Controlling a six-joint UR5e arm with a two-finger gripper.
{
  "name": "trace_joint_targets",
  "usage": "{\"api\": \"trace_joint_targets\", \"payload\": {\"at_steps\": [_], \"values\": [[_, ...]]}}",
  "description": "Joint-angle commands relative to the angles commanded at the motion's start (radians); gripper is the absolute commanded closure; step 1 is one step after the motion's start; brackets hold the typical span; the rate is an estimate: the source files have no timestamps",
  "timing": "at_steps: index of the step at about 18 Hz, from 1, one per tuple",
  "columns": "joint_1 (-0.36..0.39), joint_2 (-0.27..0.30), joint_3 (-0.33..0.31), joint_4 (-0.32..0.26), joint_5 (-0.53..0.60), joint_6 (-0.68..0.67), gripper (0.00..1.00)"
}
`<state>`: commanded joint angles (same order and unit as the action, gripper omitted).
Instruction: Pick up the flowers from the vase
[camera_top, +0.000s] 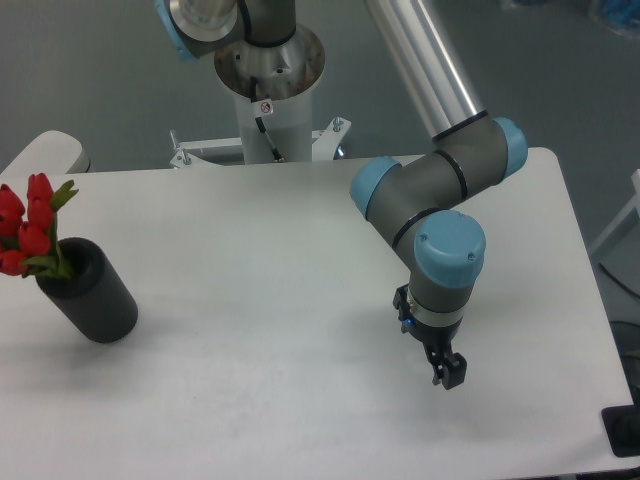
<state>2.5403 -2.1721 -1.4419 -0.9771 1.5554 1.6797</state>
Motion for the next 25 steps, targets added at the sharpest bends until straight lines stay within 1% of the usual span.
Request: {"api": "trace_joint_targets", "payload": {"at_steps": [4, 8, 11, 13, 21, 23, 25], "values": [[0.000, 0.000, 0.000, 0.000, -0.002, -0.003, 0.00], [0.005, 0.000, -0.002, 0.006, -0.009, -0.089, 0.00], [0.009, 0.003, -0.023, 0.020, -0.038, -0.086, 0.00], [0.011, 0.005, -0.025, 0.028, -0.040, -0.084, 0.00], [0.012, 0.011, -0.026, 0.025, -0.064, -0.090, 0.00], [0.011, 0.012, -0.028, 0.018, -0.096, -0.098, 0.00], [0.009, 0.037, -0.058, 0.015, -0.184, -0.109, 0.00]]}}
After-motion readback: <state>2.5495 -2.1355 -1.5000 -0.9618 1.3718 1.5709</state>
